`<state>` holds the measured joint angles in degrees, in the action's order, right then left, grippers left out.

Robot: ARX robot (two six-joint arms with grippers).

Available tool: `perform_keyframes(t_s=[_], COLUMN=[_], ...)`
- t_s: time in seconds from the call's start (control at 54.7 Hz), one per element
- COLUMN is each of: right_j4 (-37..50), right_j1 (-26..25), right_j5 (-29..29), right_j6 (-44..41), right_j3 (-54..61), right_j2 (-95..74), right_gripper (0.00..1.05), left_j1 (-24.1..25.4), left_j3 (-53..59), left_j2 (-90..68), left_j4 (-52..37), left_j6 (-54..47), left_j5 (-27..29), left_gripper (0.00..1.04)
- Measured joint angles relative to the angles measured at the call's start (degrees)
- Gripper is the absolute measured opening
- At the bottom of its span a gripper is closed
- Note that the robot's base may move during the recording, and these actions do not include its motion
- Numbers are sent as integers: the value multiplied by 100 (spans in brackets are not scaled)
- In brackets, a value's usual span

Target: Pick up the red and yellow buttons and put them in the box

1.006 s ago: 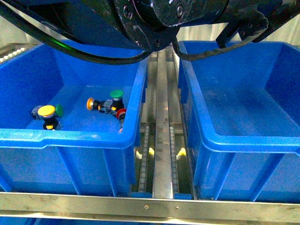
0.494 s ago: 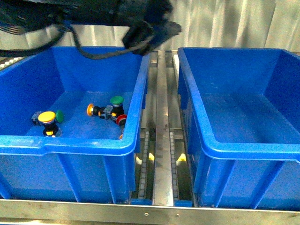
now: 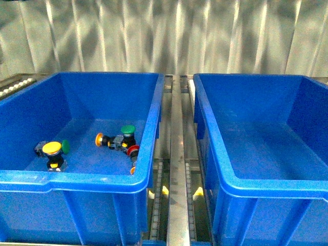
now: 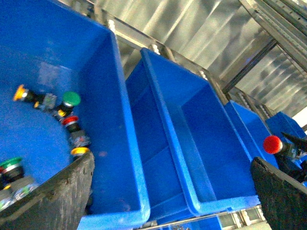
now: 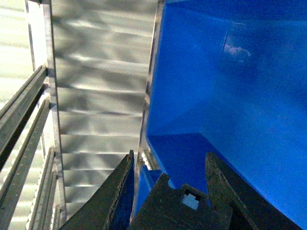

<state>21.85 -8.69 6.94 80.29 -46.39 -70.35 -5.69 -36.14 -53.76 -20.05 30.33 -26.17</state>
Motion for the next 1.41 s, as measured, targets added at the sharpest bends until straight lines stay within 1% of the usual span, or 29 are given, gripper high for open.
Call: perform_keyframes(t_s=[0.091, 0.128, 0.146, 0.165, 0.22, 0.238, 0.256, 0.293, 0.311, 0.348, 0.421, 0.457, 0.476, 0.494, 0.53, 0.567, 0.622, 0.659, 1.134, 1.299, 1.354, 1.409], right_j4=[0, 0, 0, 0, -4, -7, -13, -22, -22, -26, -33, -33, -39, -46, -55, -72, -90, -96, -140, -138, -131, -98], right_j1=[144, 210, 234, 251, 308, 313, 323, 345, 352, 378, 415, 431, 439, 452, 468, 470, 459, 450, 409, 470, 507, 551], right_j5=[63, 90, 101, 120, 188, 195, 210, 258, 262, 299, 356, 369, 367, 372, 380, 382, 409, 439, 470, 586, 656, 688], right_j6=[-90, -155, -177, -197, -267, -271, -291, -323, -328, -356, -417, -452, -472, -483, -522, -557, -599, -608, -837, -984, -1056, -1150], right_j3=[11, 11, 11, 11, 11, 11, 11, 13, 13, 15, 26, 26, 26, 26, 35, 52, 94, 109, 291, 293, 293, 302], right_j2=[90, 129, 142, 155, 175, 177, 179, 181, 181, 184, 210, 227, 238, 249, 275, 306, 363, 380, 566, 570, 575, 581], right_gripper=[37, 37, 37, 37, 37, 37, 37, 37, 37, 37, 37, 37, 37, 37, 37, 37, 37, 37, 37, 37, 37, 37], left_j1=[343, 426, 428, 348, -72, -131, -212, -286, -291, -291, -284, -293, -286, -210, 223, 448, 533, 535, 544, 544, 544, 544], left_j3=[551, 761, 837, 911, 1202, 1266, 1397, 1716, 1803, 2070, 2433, 2673, 2734, 2852, 3128, 3228, 3244, 3244, 3488, 3488, 3488, 3488], left_j2=[1134, 1648, 1849, 2063, 2771, 2900, 3150, 3613, 3722, 4113, 4485, 4636, 4671, 4743, 4903, 4942, 5005, 5029, 5292, 5292, 5292, 5292], left_j4=[656, 994, 1134, 1329, 1921, 2026, 2218, 2367, 2367, 2337, 2170, 2105, 2096, 2096, 2096, 2096, 2081, 2079, 2024, 2024, 2024, 2024], left_j6=[-79, -155, -251, -393, -1215, -1344, -1539, -2031, -2079, -2391, -2647, -2761, -2776, -2802, -2889, -2909, -2927, -2922, -2973, -2968, -2973, -2973], left_j5=[-48, 57, 199, 592, 2020, 2214, 2581, 3077, 3163, 3377, 3543, 3512, 3475, 3344, 2739, 2680, 2675, 2627, 2616, 2616, 2616, 2616], left_gripper=[97, 97, 97, 94, 83, 81, 78, 71, 69, 62, 49, 42, 40, 37, 26, 17, 6, 2, 3, 3, 11, 22])
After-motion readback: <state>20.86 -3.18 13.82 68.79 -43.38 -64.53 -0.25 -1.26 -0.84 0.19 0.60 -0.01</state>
